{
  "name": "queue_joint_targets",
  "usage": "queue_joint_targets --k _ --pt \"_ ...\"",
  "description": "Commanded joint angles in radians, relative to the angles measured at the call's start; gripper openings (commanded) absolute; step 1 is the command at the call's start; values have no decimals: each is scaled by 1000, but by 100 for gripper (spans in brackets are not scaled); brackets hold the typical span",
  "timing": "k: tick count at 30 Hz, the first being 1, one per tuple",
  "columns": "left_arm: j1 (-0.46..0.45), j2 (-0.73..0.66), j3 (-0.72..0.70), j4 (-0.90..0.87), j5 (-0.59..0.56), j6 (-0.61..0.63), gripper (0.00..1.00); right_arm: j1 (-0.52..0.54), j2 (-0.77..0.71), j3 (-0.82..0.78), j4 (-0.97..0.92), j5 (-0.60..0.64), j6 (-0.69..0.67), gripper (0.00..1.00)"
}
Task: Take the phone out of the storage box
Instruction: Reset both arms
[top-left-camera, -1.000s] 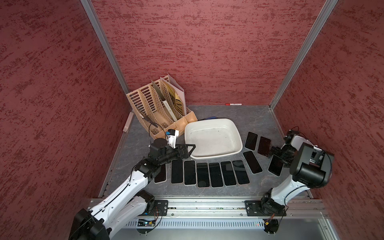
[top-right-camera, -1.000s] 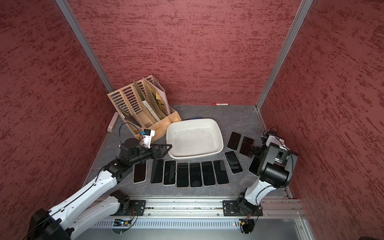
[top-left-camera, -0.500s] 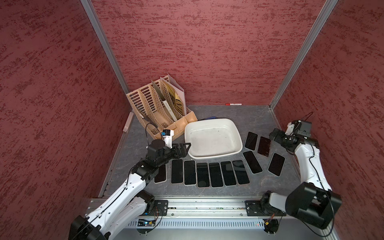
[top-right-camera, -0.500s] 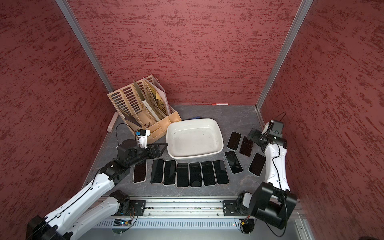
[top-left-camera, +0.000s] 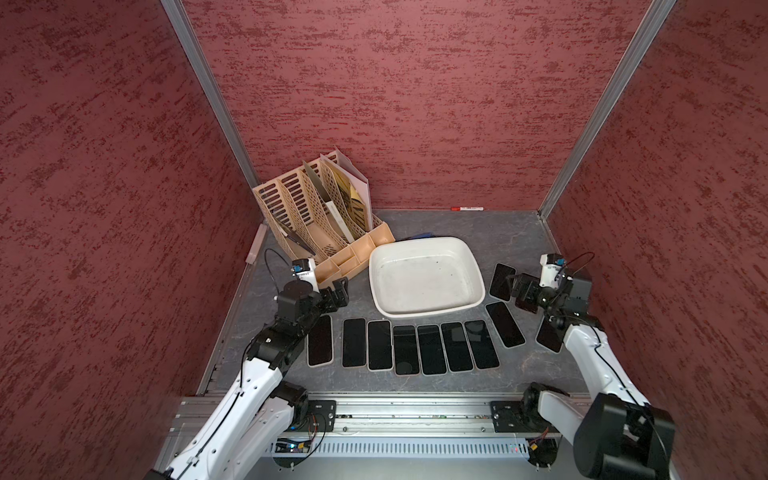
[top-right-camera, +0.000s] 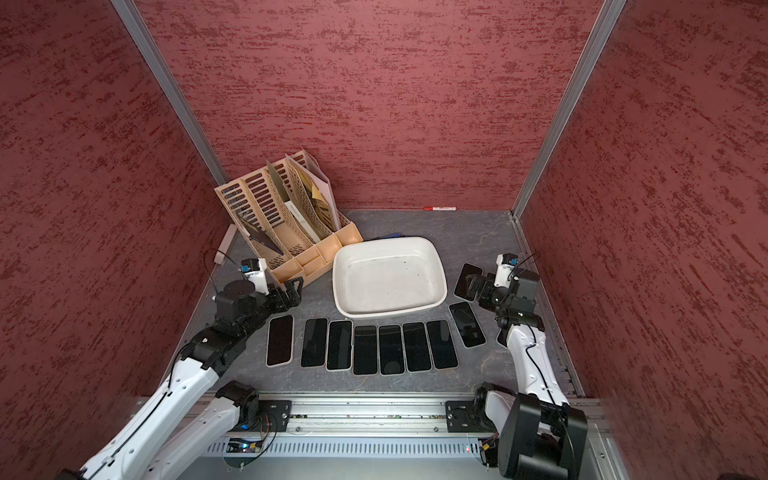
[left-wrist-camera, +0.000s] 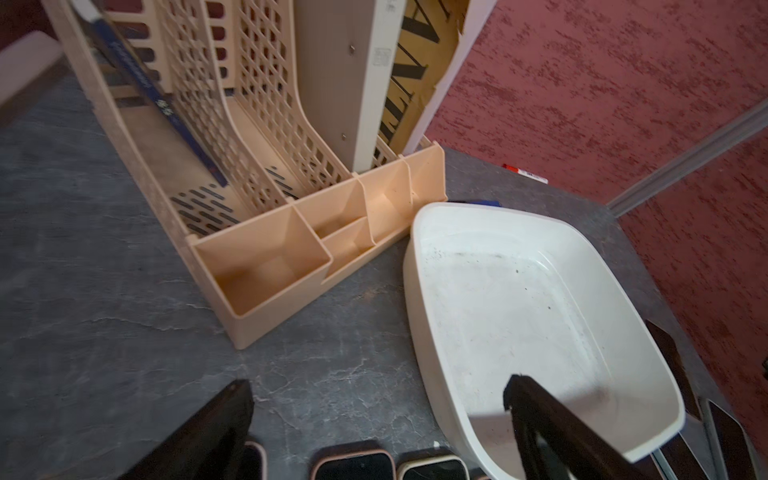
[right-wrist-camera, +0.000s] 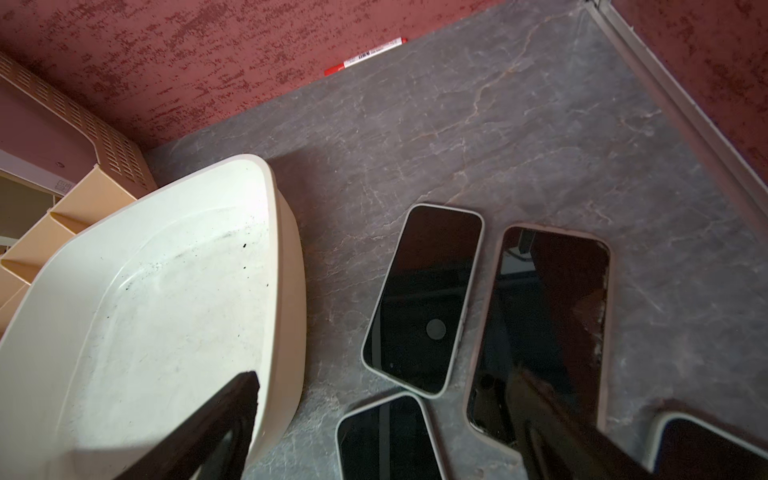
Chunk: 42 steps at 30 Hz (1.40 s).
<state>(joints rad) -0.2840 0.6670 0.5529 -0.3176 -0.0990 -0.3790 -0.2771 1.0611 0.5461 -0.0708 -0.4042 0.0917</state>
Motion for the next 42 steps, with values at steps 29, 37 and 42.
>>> queue_joint_targets --k 29,37,42 --pt "391 753 -256 1266 208 325 100 91 330 -134 788 126 78 98" --pt "345 878 -270 1416 199 380 100 100 410 -82 787 141 42 98" --pt "333 870 -207 1285 182 388 100 145 401 -133 862 196 4 98"
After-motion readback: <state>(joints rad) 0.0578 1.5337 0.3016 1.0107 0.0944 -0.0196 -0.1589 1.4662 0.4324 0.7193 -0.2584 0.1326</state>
